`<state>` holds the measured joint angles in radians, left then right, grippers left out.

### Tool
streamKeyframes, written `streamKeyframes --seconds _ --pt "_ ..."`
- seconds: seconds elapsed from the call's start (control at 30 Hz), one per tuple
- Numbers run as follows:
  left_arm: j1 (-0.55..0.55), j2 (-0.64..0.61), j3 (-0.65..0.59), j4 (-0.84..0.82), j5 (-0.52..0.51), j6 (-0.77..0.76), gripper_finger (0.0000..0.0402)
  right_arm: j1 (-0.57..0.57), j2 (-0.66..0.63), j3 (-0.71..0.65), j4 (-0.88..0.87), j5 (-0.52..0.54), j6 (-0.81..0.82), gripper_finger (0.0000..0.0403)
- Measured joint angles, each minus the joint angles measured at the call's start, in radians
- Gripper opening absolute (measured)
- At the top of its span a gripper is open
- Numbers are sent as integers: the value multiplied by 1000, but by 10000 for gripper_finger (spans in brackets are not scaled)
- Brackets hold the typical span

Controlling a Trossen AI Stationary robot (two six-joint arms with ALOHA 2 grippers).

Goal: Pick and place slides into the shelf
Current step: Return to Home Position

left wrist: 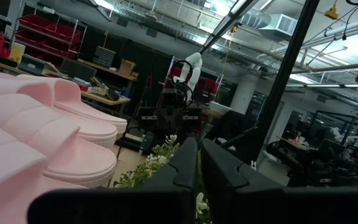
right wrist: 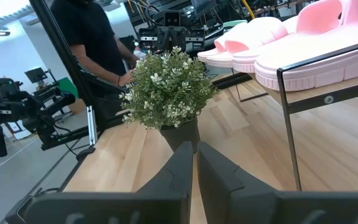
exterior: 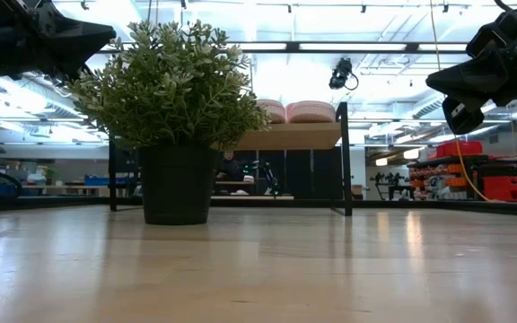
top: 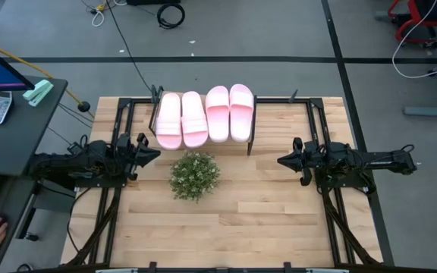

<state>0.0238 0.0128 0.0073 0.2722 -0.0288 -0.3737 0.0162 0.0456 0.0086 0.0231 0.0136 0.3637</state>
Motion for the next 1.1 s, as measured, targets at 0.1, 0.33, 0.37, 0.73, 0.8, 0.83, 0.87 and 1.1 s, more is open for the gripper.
streamKeyframes --seconds 0.1,0.33,0.37,0.73,0.8,0.83,0.87,1.1 --pt "0 0 0 0 0 0 21 0 0 0 0 0 0 30" --pt "2 0 0 0 0 0 29 0 0 0 0 0 0 30" --pt "2 0 0 0 0 0 31 0 0 0 0 0 0 30" --pt "0 0 0 0 0 0 26 0 0 0 0 0 0 30" --pt "0 0 0 0 0 0 22 0 0 0 0 0 0 30" --pt "0 0 0 0 0 0 21 0 0 0 0 0 0 30" --pt "0 0 0 0 0 0 20 0 0 0 0 0 0 30" --pt "0 0 0 0 0 0 23 0 0 0 0 0 0 30"
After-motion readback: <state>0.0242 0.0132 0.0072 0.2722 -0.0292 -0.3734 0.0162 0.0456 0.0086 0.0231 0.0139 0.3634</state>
